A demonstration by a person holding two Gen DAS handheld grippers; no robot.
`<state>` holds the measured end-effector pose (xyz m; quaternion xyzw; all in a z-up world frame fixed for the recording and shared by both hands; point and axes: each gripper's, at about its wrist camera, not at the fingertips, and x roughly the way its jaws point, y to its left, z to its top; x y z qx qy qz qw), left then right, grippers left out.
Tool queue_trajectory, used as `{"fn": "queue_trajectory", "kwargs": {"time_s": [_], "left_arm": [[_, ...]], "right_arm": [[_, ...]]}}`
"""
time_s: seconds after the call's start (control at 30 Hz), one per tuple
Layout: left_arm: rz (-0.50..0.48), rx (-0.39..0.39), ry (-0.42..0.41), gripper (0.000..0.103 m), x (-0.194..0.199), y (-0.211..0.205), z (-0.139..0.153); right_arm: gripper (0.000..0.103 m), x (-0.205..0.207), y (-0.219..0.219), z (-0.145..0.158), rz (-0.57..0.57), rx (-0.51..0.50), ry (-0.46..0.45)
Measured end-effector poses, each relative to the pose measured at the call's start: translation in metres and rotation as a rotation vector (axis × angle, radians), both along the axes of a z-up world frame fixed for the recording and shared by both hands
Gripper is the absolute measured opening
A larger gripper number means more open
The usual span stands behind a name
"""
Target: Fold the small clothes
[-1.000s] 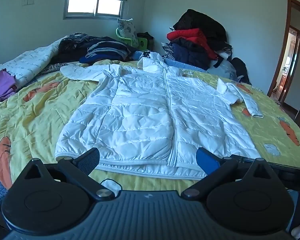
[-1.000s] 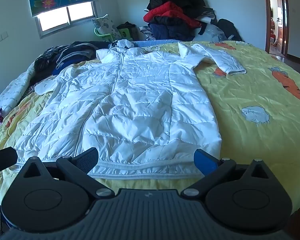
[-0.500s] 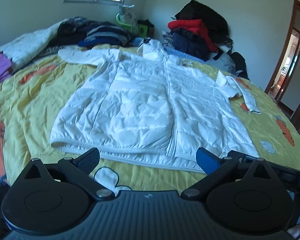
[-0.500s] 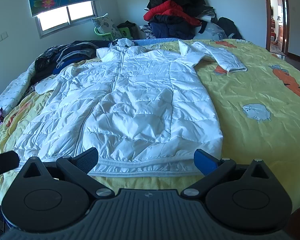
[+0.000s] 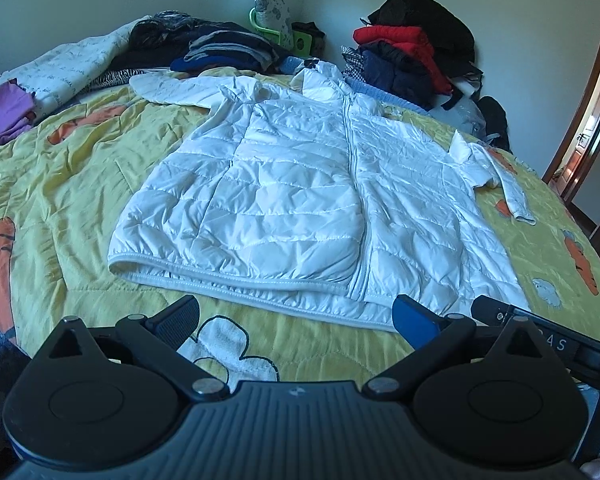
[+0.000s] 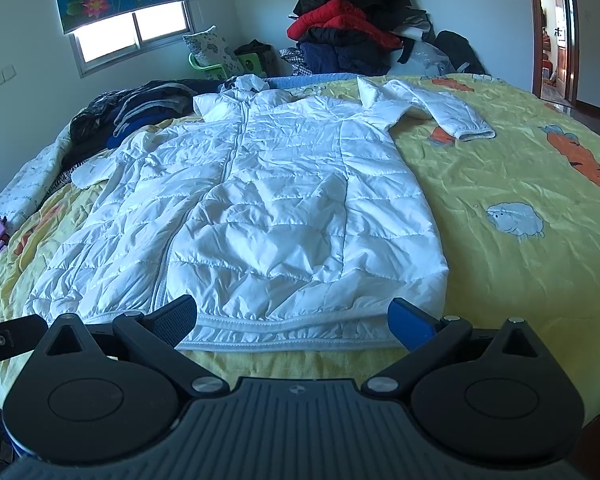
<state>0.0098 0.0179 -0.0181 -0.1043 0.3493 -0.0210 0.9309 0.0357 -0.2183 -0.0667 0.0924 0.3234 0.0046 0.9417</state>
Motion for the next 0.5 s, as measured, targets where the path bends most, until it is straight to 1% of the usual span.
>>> {"fn": "queue_trajectory", "kwargs": {"time_s": [0.5], "left_arm": [[-0.004, 0.008, 0.001, 0.103, -0.0005, -0.0014, -0.001]], "right_arm": [[0.103, 0.0005, 0.0, -0.0029, 0.002, 0.012, 0.007]]}}
